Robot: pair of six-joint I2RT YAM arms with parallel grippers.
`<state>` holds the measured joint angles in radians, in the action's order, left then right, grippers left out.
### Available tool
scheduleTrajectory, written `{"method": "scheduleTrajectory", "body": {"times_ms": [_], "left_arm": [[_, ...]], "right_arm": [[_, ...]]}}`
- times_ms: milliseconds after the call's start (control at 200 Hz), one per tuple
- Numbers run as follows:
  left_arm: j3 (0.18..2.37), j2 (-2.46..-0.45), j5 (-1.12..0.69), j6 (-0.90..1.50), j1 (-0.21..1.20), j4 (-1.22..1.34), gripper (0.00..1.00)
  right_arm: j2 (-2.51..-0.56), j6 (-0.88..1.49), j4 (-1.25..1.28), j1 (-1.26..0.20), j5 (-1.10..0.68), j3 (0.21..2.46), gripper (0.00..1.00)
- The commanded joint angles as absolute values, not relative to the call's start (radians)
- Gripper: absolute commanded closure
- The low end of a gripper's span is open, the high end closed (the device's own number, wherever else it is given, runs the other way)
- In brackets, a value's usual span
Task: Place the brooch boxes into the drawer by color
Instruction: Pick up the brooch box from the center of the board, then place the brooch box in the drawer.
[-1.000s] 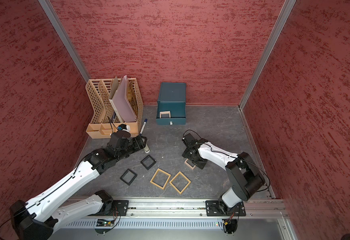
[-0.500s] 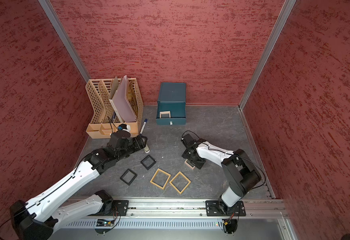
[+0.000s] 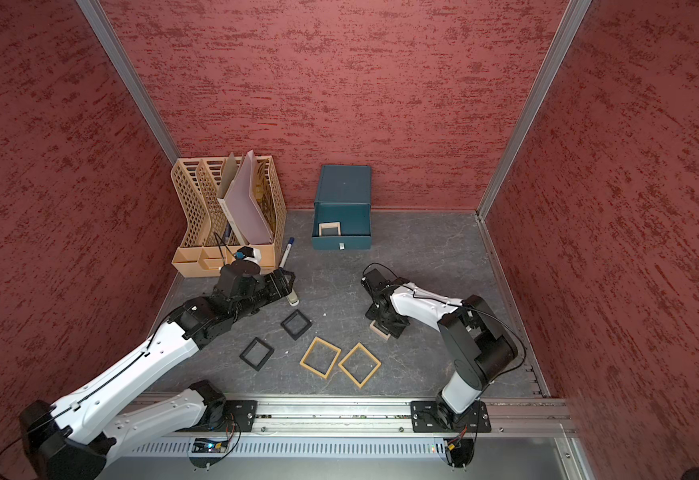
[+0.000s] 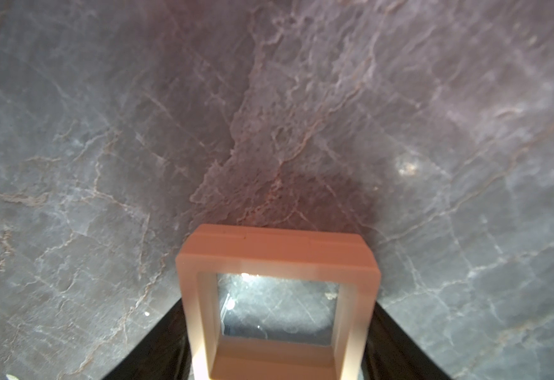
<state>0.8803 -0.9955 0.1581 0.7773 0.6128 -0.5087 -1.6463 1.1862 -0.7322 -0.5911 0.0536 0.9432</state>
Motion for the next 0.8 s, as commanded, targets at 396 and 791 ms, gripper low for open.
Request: {"method": "scheduleTrajectory", "body": {"times_ms": [396,791], "left_arm": [[0.905,-1.068,0.114,0.755,0.566,-0.378,0.22],[0.957,-1.104,0.082,0.75,0.531,-0.361,0.22]], "right_arm": [[-1.469,0.731,-0.969,-0.639,0.349,1.423,0.48],[-1.902,0.449,-1.168,-0.607,0.321,2.179,0.46]]}}
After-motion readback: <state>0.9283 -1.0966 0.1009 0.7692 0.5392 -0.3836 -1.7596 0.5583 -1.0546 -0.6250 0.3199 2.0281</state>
